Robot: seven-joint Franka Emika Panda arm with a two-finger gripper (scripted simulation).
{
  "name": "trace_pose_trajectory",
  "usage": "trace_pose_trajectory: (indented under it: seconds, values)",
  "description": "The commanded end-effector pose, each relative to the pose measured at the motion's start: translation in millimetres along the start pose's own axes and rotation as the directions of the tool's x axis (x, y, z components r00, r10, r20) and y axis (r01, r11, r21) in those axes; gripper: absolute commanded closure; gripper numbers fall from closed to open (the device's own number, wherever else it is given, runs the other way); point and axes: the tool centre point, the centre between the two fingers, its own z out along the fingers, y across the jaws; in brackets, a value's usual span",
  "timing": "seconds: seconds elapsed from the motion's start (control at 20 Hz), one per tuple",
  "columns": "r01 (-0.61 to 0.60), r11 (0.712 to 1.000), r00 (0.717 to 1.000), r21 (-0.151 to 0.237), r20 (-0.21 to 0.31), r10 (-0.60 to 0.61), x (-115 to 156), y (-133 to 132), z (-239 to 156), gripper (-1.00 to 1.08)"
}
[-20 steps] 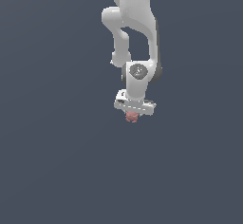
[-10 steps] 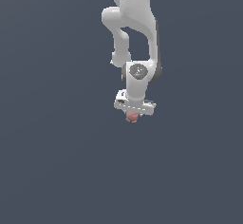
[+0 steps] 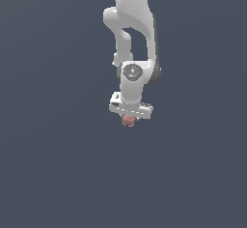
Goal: Pick up the object and move it to a goal position.
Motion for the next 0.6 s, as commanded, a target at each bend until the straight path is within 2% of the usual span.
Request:
trace_pose_trajectory:
  seconds: [0.0,0.55]
  values:
    - [-0.001,1.000,1.000,0.000,-0.001,0.001,14.1,12.6,-9.7,1.08]
    - [-0.001,1.000,1.000,0.000,-0.001,0.001,90.7,77.3,-59.9,1.08]
